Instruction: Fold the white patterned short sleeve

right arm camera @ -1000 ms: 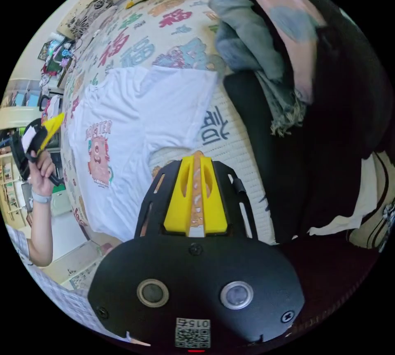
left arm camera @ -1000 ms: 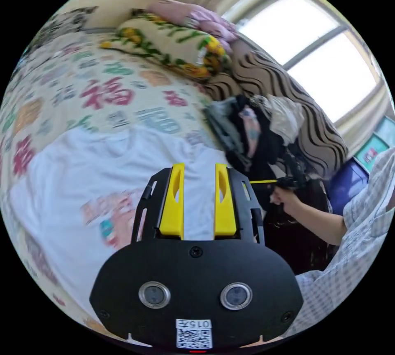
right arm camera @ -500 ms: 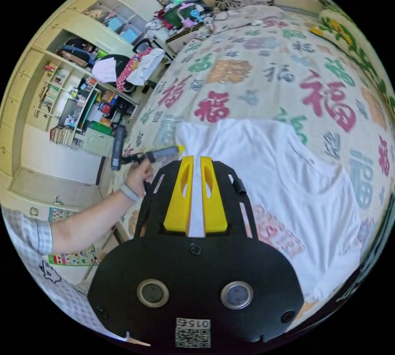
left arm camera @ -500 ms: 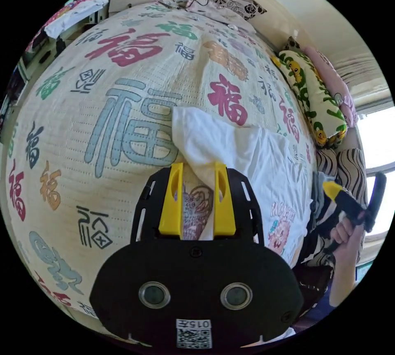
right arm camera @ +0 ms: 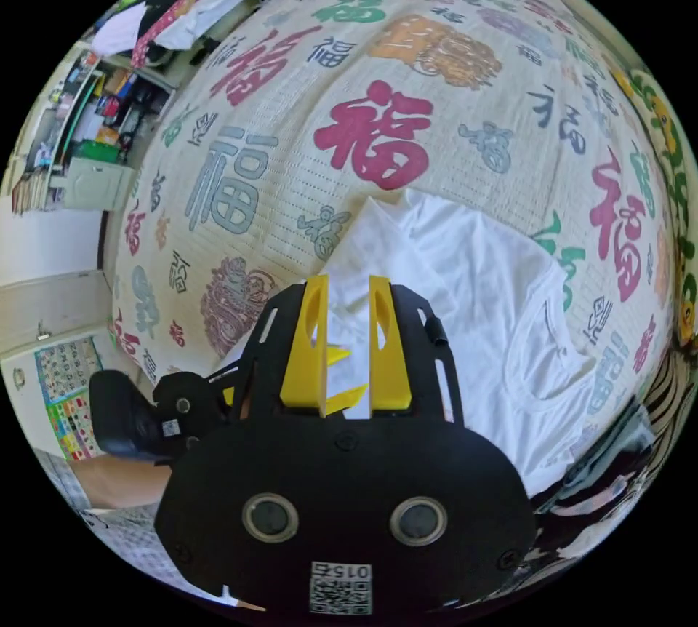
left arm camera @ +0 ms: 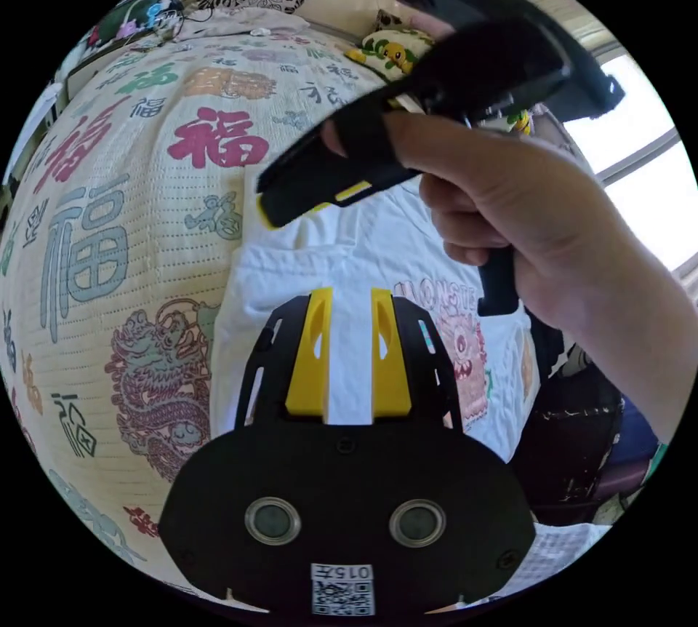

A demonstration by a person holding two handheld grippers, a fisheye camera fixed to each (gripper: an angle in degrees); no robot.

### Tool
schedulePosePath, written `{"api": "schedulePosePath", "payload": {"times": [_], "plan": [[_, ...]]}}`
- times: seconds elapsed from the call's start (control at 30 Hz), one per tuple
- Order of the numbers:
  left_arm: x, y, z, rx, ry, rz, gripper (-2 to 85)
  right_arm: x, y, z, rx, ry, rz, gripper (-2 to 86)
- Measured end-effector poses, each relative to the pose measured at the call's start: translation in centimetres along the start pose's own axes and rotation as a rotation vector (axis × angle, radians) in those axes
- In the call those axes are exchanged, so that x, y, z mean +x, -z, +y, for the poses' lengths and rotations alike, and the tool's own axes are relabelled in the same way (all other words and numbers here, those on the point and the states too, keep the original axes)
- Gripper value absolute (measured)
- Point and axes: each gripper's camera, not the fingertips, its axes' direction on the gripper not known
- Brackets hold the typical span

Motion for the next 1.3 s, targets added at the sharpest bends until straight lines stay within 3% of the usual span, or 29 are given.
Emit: {"api": "schedulePosePath", "payload": {"times": [0.1,0.23,0.43,0.63,1.03,1.17,1.3], "plan": [[-2.0,3.7,1.6,0.096,0.006,0.037,8.4,1.6,1.6,1.5,0.103,-0.106,-0.029,8.2],[-6.1,7.3,2.1,0.174,0.032,-0.078,8.7,4.5,0.9,1.9,0.091,-0.226,-0.052,8.3],[-11.6,3.6,1.0,-0.025,0.078,0.002,9.9,6.8,-1.6,1.1,0.059,-0.306,-0.148,8.8],[-12.2,4.1,2.5,0.008,0.029,-0.050,2.3,6.7,-2.9,0.0,0.027,-0.278,-0.168,4.0],[-20.1,11.9,10.3,0.226,0.293,-0.068,-0.5,-1.8,0.4,-4.0,0.193,0.005,-0.349,-0.9],[-22.5,11.4,12.7,0.236,0.390,-0.063,-0.4,-7.6,-3.1,-7.8,0.120,0.117,-0.293,-1.0],[-23.8,10.3,13.2,0.220,0.432,-0.059,0.1,-9.8,-6.9,-9.1,0.068,0.086,-0.230,-0.9]]}}
